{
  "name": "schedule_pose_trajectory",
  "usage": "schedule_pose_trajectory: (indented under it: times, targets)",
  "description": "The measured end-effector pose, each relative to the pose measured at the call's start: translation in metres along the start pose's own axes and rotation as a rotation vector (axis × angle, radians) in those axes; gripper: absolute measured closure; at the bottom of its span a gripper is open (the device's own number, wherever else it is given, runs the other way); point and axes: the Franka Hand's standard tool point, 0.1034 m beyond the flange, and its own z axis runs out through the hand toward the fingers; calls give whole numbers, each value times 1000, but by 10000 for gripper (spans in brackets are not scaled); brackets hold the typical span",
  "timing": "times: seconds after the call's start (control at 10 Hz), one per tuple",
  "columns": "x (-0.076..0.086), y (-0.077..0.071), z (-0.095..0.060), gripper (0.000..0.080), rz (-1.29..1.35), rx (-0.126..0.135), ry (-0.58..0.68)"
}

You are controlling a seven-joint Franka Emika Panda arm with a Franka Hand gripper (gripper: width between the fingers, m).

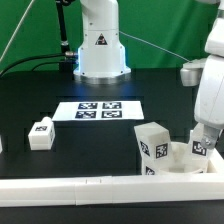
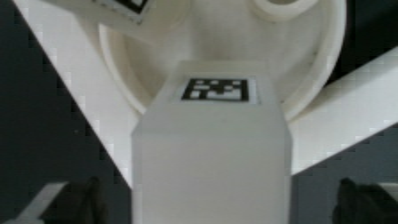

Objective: Assemble stool

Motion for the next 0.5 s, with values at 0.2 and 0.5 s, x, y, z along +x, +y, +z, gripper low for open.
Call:
schedule_pose_trajectory:
  times: [0.2, 0.5]
  targets:
    - [-1, 1, 0, 408, 42, 0, 0]
    - [-2, 2, 0, 464, 206, -1, -1]
